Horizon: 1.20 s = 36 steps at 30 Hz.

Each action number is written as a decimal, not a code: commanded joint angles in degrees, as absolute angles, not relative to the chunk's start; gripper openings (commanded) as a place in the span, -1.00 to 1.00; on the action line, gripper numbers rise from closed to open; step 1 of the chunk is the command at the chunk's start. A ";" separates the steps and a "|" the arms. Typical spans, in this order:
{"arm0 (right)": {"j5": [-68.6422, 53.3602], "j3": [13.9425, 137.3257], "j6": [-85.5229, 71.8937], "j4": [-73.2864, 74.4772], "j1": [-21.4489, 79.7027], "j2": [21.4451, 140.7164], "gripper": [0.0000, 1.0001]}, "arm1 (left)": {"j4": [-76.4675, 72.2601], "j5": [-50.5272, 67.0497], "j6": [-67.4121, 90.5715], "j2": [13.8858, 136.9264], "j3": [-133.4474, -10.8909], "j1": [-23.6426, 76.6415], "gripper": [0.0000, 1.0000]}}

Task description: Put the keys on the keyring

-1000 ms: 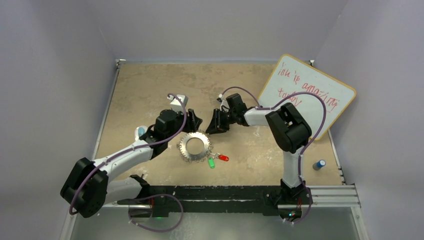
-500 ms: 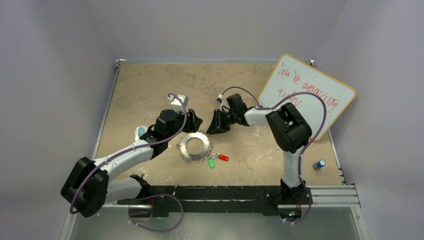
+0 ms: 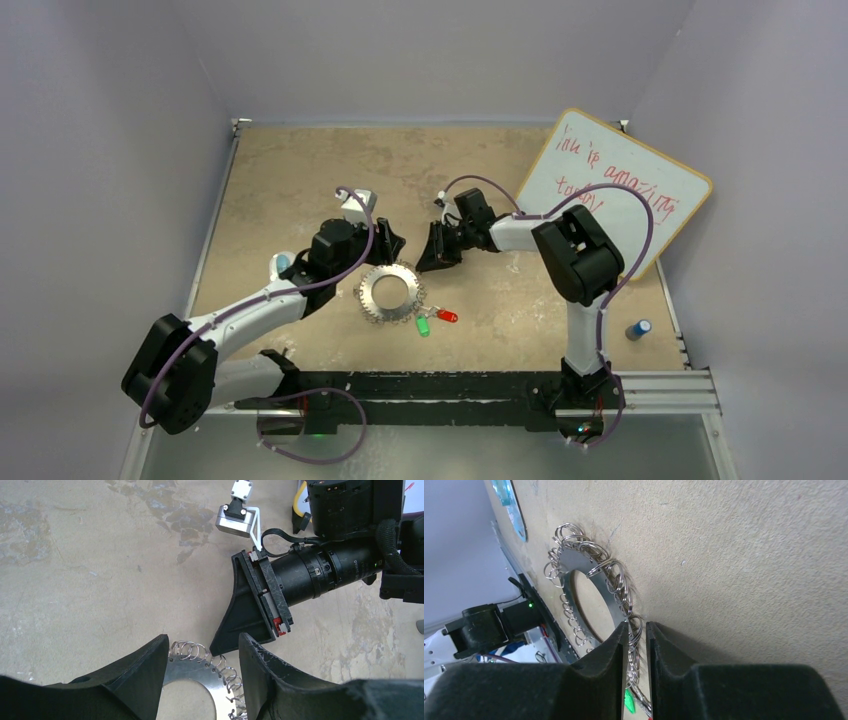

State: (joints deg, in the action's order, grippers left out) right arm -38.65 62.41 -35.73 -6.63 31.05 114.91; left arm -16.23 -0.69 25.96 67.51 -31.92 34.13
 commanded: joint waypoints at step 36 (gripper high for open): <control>-30.61 70.02 -16.96 5.93 31.22 103.85 -1.00 | -16.96 -1.49 14.71 61.99 -33.74 33.75 -0.05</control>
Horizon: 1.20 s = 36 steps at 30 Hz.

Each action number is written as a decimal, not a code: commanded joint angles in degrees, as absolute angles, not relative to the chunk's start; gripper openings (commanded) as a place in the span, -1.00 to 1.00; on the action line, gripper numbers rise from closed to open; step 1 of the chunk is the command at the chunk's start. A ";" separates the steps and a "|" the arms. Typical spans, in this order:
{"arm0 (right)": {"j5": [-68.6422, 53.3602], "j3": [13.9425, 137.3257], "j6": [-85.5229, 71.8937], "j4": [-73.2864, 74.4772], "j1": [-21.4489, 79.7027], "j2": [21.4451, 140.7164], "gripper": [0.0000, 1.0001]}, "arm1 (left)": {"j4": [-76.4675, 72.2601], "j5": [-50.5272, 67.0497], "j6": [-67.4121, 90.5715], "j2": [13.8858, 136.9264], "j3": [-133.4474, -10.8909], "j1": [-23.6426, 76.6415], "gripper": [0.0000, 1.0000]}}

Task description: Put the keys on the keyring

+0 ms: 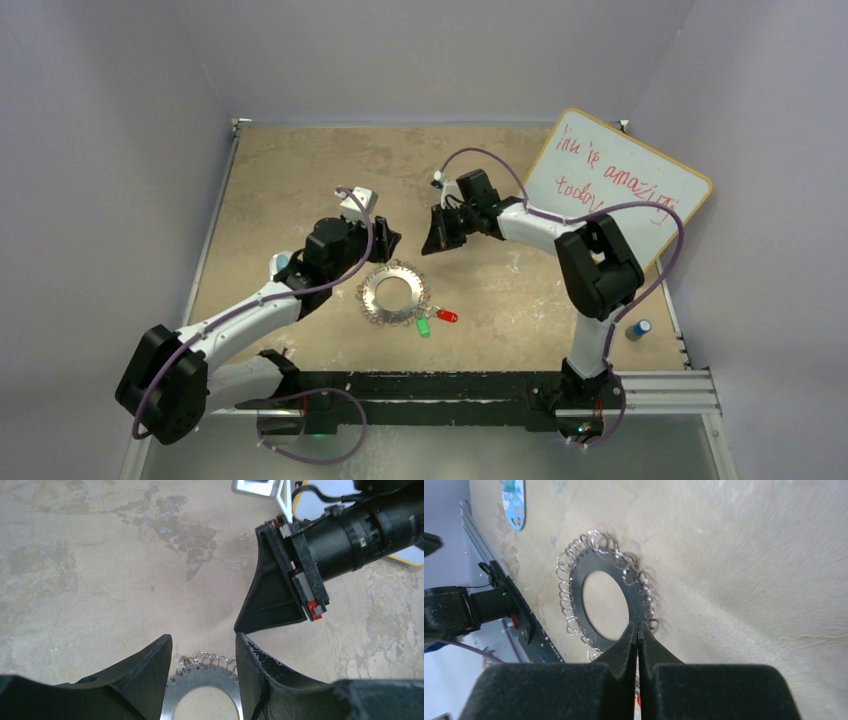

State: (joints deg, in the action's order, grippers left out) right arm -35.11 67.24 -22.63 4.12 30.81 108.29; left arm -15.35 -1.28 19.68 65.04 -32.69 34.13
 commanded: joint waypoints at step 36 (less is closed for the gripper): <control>-29.31 67.62 -25.52 10.24 38.50 106.31 -0.26 | -18.46 -2.05 14.70 61.55 -31.25 33.75 -0.07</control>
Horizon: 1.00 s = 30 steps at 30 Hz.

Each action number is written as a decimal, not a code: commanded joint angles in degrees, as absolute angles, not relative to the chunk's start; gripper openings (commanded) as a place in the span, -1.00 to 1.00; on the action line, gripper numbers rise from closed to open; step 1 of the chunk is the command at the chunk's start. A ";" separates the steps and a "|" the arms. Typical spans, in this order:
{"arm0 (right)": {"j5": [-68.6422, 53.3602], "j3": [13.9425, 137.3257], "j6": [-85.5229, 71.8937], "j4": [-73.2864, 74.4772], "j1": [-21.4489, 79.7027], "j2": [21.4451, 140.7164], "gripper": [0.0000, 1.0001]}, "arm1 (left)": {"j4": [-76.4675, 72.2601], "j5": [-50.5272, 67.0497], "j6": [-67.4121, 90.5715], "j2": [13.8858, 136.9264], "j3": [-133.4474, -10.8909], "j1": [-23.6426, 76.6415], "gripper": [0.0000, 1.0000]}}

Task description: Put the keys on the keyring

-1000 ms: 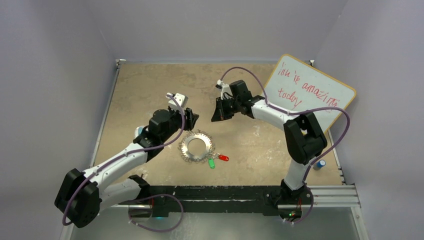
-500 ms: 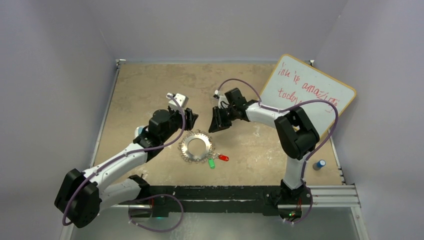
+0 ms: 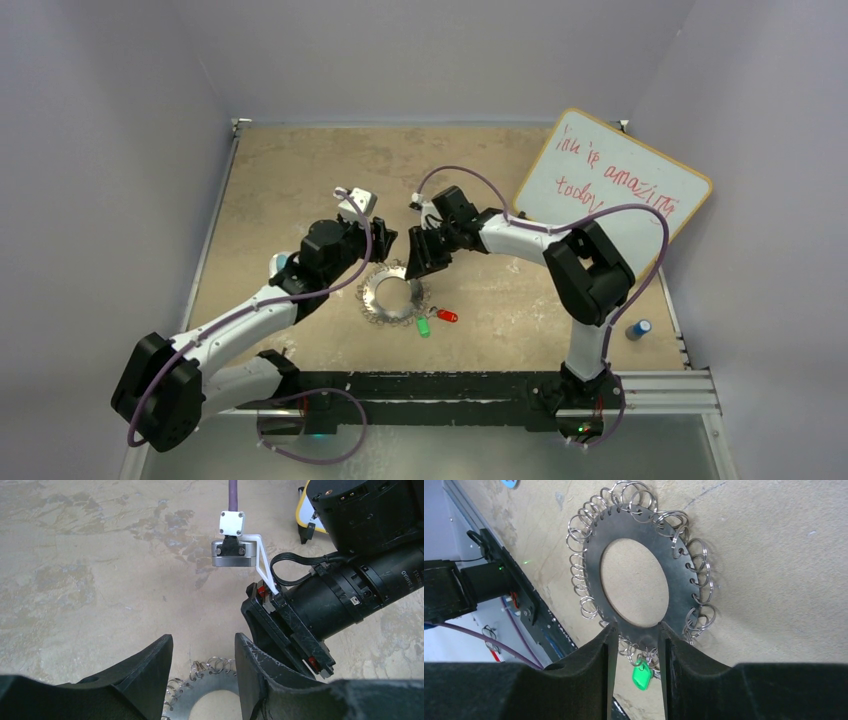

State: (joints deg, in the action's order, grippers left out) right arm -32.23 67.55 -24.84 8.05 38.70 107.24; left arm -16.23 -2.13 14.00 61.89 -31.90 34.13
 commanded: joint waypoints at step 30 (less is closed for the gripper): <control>-28.38 64.51 -29.41 7.63 34.15 109.50 -0.27 | -18.59 -2.15 14.64 61.19 -30.37 33.75 -0.07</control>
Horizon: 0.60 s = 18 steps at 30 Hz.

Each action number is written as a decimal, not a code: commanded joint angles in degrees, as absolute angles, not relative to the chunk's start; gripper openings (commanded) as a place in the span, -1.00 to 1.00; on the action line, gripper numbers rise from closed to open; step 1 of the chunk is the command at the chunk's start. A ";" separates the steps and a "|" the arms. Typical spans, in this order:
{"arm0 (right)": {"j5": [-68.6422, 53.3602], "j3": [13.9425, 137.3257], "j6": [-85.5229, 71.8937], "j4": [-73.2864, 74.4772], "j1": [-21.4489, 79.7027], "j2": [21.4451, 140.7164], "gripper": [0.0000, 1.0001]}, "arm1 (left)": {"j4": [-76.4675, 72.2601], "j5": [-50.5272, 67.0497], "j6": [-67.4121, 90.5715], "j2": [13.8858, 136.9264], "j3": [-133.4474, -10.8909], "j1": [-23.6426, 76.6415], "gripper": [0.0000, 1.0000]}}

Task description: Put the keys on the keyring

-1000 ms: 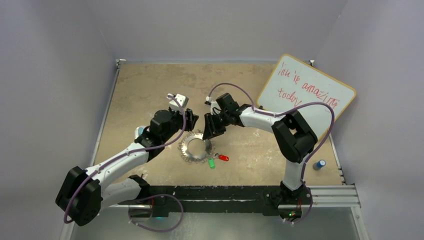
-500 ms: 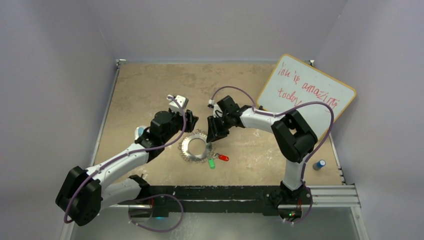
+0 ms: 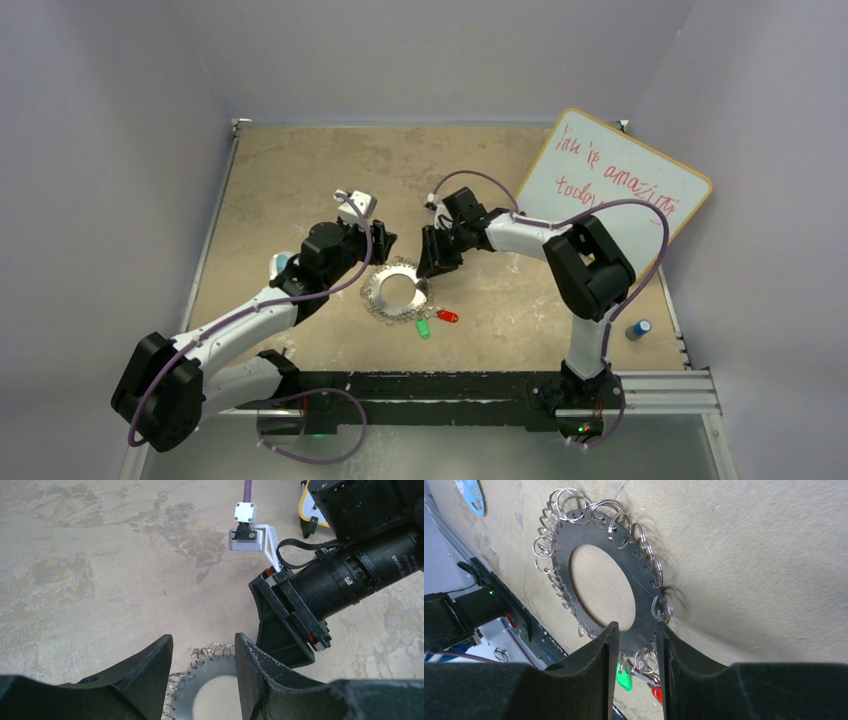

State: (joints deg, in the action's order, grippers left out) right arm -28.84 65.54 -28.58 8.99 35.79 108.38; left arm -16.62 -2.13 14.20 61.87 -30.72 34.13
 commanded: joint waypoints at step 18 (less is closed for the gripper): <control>-28.71 69.61 -28.91 4.75 31.82 113.90 -0.59 | -18.81 -1.80 14.56 61.14 -30.25 33.75 -0.07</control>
